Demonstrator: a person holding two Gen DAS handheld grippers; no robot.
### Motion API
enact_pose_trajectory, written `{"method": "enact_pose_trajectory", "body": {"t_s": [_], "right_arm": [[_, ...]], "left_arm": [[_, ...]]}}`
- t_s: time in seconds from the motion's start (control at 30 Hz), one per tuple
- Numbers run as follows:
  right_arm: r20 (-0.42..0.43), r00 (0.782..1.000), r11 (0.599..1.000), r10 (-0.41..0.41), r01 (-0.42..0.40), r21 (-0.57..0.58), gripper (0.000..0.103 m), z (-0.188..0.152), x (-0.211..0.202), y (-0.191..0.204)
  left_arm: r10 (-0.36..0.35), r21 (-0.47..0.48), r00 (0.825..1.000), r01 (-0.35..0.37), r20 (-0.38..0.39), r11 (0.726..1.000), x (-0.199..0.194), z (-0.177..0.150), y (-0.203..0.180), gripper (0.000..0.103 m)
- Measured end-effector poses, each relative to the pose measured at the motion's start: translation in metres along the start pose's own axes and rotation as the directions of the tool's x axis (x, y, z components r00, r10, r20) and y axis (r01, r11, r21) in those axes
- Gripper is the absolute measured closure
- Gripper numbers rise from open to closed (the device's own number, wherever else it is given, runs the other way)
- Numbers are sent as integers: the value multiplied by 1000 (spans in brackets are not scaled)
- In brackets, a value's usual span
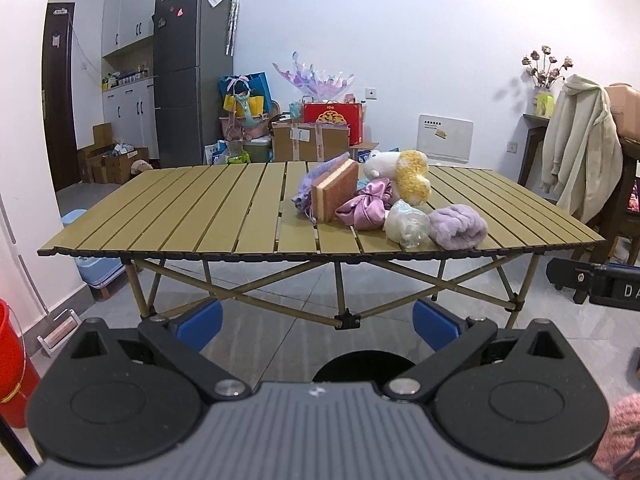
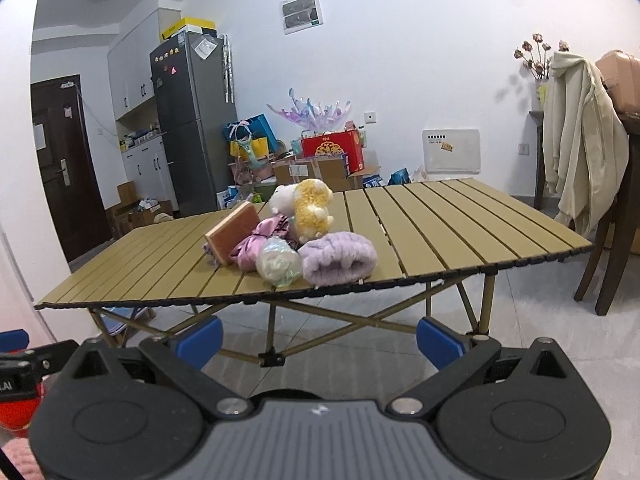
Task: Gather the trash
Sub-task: 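Move both tools forward toward the pile of items on the table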
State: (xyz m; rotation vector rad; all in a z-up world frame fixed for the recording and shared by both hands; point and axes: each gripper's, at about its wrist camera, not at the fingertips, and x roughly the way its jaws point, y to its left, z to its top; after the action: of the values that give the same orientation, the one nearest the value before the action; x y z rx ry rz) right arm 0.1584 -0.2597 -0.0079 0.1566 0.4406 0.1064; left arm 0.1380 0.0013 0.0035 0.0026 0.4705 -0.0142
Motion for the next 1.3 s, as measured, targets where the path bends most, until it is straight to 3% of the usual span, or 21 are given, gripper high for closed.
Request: {"method": "enact_pose_trajectory", "body": {"t_s": [0.27, 0.47, 1.07, 1.3], "right_arm": [[76, 997, 999, -17, 20, -50, 0, 3, 45, -3], [205, 979, 999, 5, 4, -46, 0, 4, 82, -8], [62, 998, 994, -23, 29, -105, 0, 33, 215, -20], [-12, 1000, 998, -8, 7, -70, 8, 31, 253, -26]], "left_arm": [[12, -30, 1000, -12, -20, 999, 42, 7, 0, 0], [11, -53, 1000, -13, -25, 999, 75, 16, -4, 0], [33, -115, 999, -34, -7, 993, 173, 54, -21, 0], [28, -109, 999, -31, -27, 994, 205, 57, -22, 0]]}}
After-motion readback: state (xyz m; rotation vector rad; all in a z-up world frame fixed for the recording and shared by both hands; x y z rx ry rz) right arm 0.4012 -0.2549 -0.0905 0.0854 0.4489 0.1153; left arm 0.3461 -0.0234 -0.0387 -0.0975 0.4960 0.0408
